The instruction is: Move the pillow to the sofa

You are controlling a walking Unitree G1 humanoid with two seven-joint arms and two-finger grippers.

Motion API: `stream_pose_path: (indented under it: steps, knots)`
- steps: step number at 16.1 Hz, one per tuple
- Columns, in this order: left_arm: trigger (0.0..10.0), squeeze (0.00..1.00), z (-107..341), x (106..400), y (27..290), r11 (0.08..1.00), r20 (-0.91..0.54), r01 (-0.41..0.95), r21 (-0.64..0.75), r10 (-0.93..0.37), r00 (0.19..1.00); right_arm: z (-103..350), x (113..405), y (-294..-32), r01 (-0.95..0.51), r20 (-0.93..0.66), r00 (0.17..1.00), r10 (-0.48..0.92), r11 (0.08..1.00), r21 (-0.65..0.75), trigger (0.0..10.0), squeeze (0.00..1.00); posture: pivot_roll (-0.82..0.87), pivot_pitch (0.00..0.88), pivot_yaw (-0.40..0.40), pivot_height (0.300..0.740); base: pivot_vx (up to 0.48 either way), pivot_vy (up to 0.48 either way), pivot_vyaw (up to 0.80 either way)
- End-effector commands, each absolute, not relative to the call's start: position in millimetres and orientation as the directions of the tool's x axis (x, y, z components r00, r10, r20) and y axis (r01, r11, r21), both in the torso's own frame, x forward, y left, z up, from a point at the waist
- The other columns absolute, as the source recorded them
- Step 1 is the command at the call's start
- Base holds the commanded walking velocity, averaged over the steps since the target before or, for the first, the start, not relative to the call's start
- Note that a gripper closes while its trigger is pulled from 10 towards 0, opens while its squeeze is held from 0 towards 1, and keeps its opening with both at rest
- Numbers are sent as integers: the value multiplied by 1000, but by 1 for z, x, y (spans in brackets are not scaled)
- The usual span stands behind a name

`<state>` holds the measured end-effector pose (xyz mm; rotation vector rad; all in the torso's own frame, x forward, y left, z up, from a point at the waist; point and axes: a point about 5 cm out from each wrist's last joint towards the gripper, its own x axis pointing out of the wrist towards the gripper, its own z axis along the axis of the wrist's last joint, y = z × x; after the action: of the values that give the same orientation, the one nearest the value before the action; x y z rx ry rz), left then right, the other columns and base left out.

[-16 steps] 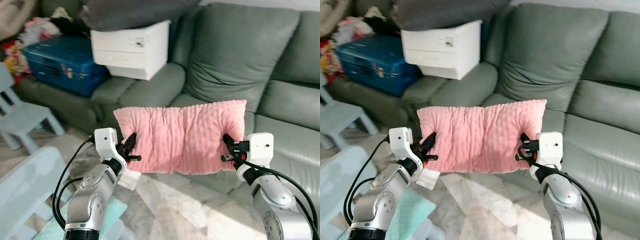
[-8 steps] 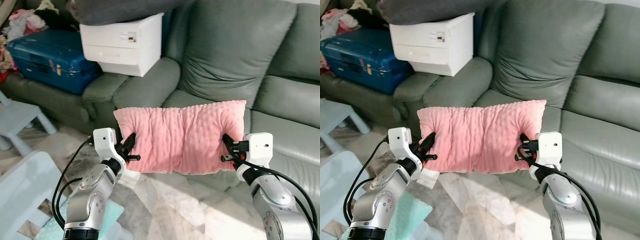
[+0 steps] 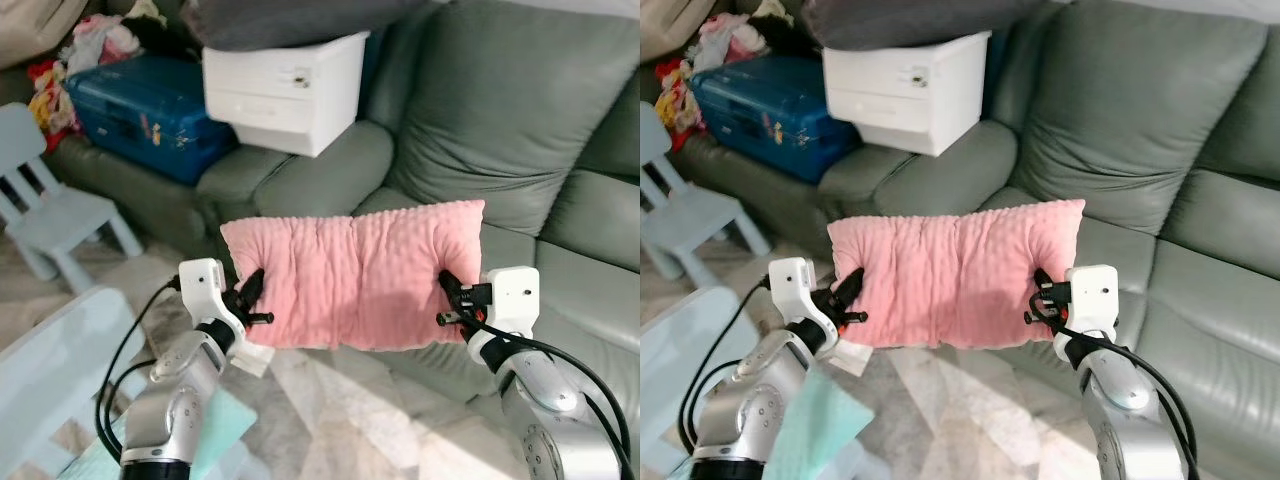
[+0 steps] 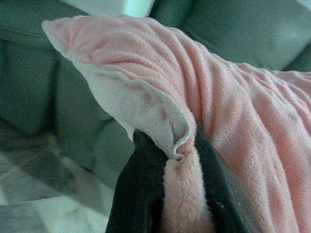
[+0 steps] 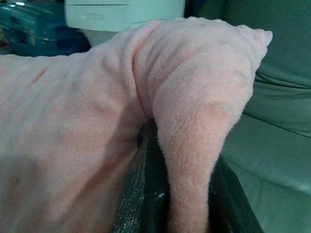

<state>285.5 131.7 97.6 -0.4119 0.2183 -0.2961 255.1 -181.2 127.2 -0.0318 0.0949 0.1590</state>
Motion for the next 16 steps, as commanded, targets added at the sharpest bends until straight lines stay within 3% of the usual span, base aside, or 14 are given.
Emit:
stream_pose_path:
  steps: [1,16]
  knots:
    - [10000,0,106,286,126,862,-115,284,-420,-361,925,136,255,-181,-160,-61,985,158,987,-29,10000,0,-241,0,23,740,0,-371,0]
    - [10000,0,105,286,123,860,-122,286,-424,-367,922,135,255,-182,-156,-67,986,154,987,-26,10000,0,-246,3,25,740,0,-378,0]
